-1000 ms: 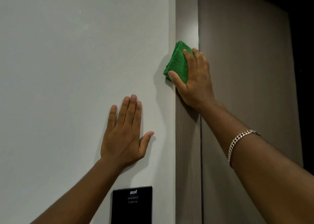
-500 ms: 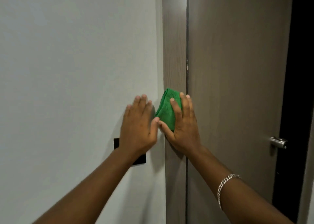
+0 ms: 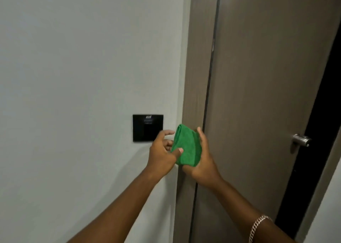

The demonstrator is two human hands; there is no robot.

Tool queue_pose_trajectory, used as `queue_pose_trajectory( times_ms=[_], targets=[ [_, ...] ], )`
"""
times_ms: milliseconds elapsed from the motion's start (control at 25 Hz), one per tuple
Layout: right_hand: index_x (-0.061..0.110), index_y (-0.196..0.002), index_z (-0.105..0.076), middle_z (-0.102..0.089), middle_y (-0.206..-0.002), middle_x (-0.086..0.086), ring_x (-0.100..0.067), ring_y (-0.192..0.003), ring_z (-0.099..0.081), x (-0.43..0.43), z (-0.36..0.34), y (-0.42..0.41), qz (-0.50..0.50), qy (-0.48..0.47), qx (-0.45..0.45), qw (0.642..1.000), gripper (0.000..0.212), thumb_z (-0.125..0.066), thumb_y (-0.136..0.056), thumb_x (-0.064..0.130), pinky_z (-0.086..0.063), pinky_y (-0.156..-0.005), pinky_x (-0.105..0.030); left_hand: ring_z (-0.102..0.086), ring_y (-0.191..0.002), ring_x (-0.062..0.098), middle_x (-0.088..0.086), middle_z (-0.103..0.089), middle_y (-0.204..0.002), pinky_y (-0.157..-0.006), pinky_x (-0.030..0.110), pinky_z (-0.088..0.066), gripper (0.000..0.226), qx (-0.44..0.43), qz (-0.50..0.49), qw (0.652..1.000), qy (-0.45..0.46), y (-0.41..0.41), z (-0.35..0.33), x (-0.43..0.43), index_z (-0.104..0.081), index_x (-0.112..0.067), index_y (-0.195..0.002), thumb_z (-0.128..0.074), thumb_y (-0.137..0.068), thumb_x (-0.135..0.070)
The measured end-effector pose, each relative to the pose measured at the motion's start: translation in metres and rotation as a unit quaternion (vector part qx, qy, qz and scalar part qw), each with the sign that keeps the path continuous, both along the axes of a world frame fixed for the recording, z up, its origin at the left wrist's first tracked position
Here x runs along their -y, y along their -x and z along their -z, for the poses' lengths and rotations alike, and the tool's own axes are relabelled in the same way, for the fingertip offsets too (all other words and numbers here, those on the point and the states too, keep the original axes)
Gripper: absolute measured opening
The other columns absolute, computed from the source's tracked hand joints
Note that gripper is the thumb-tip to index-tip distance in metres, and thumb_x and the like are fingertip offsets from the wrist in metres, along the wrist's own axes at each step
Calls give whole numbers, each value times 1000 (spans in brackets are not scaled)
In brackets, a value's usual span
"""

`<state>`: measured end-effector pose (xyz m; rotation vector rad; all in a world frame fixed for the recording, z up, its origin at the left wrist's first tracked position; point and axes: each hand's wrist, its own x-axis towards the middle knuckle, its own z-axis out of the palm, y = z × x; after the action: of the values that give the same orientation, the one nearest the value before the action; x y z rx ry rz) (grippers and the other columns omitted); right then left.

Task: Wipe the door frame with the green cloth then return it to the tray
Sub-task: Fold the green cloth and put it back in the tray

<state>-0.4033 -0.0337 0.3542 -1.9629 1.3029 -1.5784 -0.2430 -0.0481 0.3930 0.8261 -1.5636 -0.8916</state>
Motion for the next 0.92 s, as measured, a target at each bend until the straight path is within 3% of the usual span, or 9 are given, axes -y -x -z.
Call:
queue_pose_trajectory(
  times_ms=[120,200,280,360,480,600,680,760,920],
  targets=[
    [21,-155,-17,-48,-140,10,7,-115,-59,-13,41,-38,-48,-82,127,987,113,-77,-60,6,-55,-82,-17,-67,-82,21,13,-70,-91,-71,29,-61,49,-78,-4,995,-60,-47,39,-17,-56,-29,-108,-70,-80,8],
    [25,-150,-27,-54,-130,10,6,-106,-64,-17,68,-64,-77,-140,185,970,105,-71,-56,10,-57,-75,-19,-69,-86,22,14,-72,-94,-75,36,-62,47,-110,-21,990,-84,-81,71,-29,-58,-30,-109,-71,-80,5],
    [30,-137,-43,-65,-114,4,-4,-93,-70,-11,105,-96,-142,-250,262,921,84,-64,-60,4,-58,-70,-25,-69,-85,22,12,-72,-91,-71,34,-62,45,-95,-76,983,-138,-116,116,-32,-58,-29,-107,-72,-80,3],
    [27,-125,-52,-71,-102,0,-12,-88,-70,-6,139,-118,-118,-331,297,888,68,-63,-64,0,-59,-72,-32,-64,-81,27,16,-67,-86,-70,38,-58,40,-94,-130,968,-194,-137,155,-43,-55,-25,-97,-71,-79,6],
    [6,-130,-52,-72,-94,-3,-17,-82,-70,-3,216,-157,-53,-439,245,863,61,-65,-73,-14,-59,-64,-30,-50,-75,25,13,-50,-78,-71,44,-47,39,-39,-195,942,-271,-170,241,-58,-44,-18,-78,-66,-78,14],
    [10,-126,-54,-73,-107,-10,-17,-88,-71,-11,302,-194,-30,-521,173,835,56,-67,-75,-10,-59,-65,-28,-49,-72,22,11,-50,-75,-67,41,-46,39,30,-251,906,-341,-192,330,-72,-41,-18,-71,-65,-78,13],
    [18,-127,-52,-70,-111,-7,-14,-90,-68,-19,347,-210,-30,-534,138,833,59,-69,-76,-5,-57,-61,-19,-51,-72,22,10,-50,-76,-64,30,-46,36,82,-292,882,-361,-200,379,-82,-42,-16,-74,-67,-79,9],
    [26,-133,-45,-64,-100,2,-8,-85,-64,-24,381,-219,-27,-523,105,846,69,-70,-76,-3,-54,-57,-14,-51,-74,21,3,-50,-77,-61,24,-43,30,122,-311,865,-376,-204,417,-91,-43,-13,-80,-68,-81,4],
    [26,-136,-43,-64,-87,6,-9,-76,-64,-30,427,-238,-46,-498,-2,866,71,-63,-74,-3,-57,-65,-24,-61,-85,26,5,-64,-93,-75,35,-51,22,192,-286,845,-410,-214,457,-100,-49,-9,-102,-64,-87,-5]
  ],
)
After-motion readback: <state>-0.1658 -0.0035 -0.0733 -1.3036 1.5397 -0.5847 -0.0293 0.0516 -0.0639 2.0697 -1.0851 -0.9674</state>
